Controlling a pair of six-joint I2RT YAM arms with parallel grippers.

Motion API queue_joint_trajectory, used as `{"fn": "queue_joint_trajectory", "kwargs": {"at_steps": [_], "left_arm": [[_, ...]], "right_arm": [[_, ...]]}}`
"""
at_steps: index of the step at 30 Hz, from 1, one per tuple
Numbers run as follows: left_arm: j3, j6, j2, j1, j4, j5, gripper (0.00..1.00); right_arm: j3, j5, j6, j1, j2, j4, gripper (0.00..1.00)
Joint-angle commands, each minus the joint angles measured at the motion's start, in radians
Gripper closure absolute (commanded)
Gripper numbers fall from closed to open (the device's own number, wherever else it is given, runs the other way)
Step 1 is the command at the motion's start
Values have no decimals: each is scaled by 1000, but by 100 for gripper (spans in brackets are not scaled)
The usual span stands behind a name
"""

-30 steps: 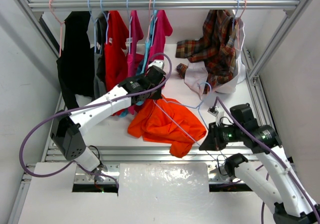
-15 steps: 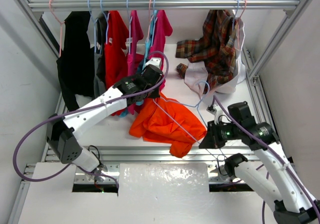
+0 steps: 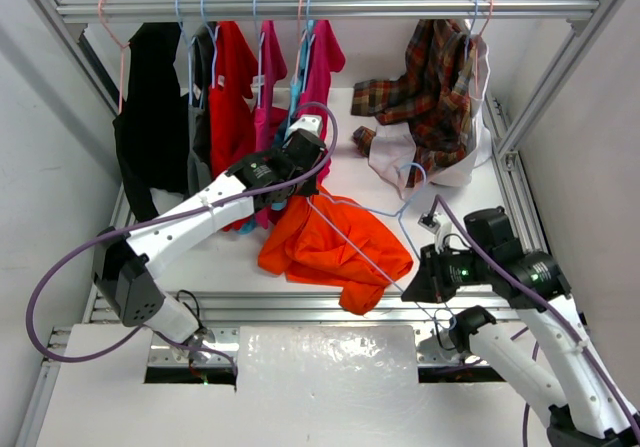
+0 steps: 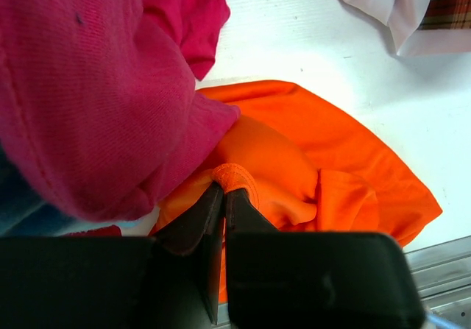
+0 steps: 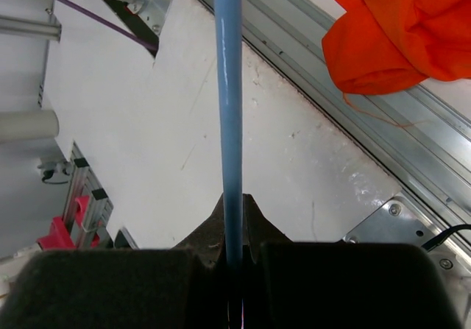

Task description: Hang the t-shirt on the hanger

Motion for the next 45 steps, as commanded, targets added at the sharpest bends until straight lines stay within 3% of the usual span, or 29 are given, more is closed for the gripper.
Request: {"fn": "queue_joint_trajectory", "kwargs": {"at_steps": [1, 11, 25, 33, 36, 40, 45], "left_arm": [[24, 17, -5, 3, 26, 4, 100], [2, 26, -11, 3, 14, -17, 100], [33, 25, 7, 3, 42, 64, 100], [87, 28, -14, -9, 14, 121, 100], [149, 64, -31, -26, -26, 156, 100], [365, 166, -59, -39, -169, 190, 100], [539, 276, -93, -33, -294, 15, 100]], "right_arm": [[27, 16, -24, 5, 20, 28, 100], [71, 92, -30, 5, 28, 13, 100], [-15, 23, -22, 6, 89, 133, 100], [37, 171, -39, 16, 164, 172, 100], [102, 154, -79, 34, 219, 224, 100], [229, 67, -142, 109, 267, 258, 100], [317, -186, -372, 192, 216, 262, 100]]}}
